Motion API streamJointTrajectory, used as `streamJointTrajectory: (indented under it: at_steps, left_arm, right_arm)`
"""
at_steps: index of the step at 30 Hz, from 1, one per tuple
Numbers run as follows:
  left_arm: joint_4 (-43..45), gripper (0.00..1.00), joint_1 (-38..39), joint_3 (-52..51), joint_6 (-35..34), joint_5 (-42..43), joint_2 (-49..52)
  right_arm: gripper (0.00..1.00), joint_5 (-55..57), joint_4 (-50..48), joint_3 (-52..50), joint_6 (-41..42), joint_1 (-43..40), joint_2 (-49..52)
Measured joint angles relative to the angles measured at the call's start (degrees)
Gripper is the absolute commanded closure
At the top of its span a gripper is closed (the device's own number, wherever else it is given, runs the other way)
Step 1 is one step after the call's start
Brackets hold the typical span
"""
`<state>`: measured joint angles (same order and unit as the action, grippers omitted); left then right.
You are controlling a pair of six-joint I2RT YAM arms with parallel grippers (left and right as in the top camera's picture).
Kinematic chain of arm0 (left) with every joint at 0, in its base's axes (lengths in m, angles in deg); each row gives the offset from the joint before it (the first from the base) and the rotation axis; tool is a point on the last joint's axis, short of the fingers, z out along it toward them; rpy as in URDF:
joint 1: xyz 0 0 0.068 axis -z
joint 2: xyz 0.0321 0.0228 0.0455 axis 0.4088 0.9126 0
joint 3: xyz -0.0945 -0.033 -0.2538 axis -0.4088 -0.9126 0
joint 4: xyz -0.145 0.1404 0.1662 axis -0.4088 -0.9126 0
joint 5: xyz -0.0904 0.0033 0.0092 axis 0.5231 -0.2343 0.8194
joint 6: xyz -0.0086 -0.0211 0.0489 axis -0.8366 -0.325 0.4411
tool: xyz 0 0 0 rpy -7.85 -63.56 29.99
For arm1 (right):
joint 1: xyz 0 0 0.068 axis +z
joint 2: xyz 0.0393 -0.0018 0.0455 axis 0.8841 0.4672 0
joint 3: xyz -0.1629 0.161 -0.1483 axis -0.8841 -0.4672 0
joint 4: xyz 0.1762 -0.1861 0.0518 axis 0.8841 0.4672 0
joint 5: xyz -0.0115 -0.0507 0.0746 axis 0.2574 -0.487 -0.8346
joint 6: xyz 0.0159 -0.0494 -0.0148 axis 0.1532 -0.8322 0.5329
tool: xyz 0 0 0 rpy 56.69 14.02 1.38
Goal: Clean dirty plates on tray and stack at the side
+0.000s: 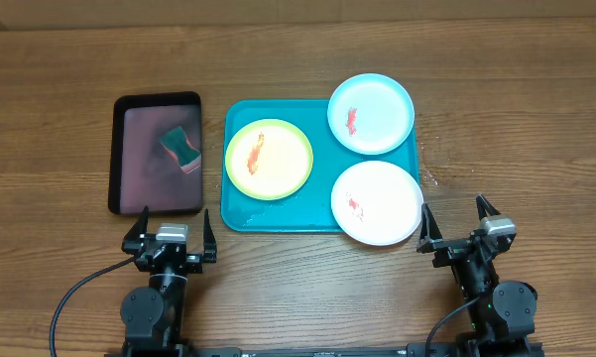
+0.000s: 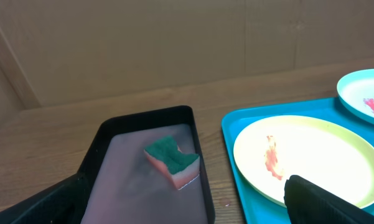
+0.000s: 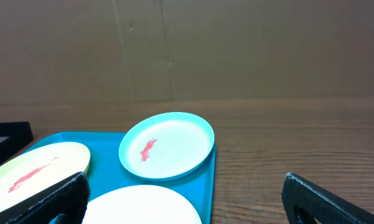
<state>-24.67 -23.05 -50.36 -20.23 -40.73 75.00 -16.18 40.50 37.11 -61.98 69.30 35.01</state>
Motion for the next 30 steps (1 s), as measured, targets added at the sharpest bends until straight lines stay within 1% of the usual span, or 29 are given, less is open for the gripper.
streamJointTrajectory:
  at_steps: [11, 30]
  left_arm:
    - [0.0, 0.00, 0.0, 0.0, -3.1, 0.2, 0.0]
    - [0.0, 0.00, 0.0, 0.0, -3.1, 0.2, 0.0]
  right_arm:
    - [0.00, 0.0, 0.0, 0.0, 0.0, 0.0, 0.0]
    - [0.00, 0.0, 0.0, 0.0, 0.0, 0.0, 0.0]
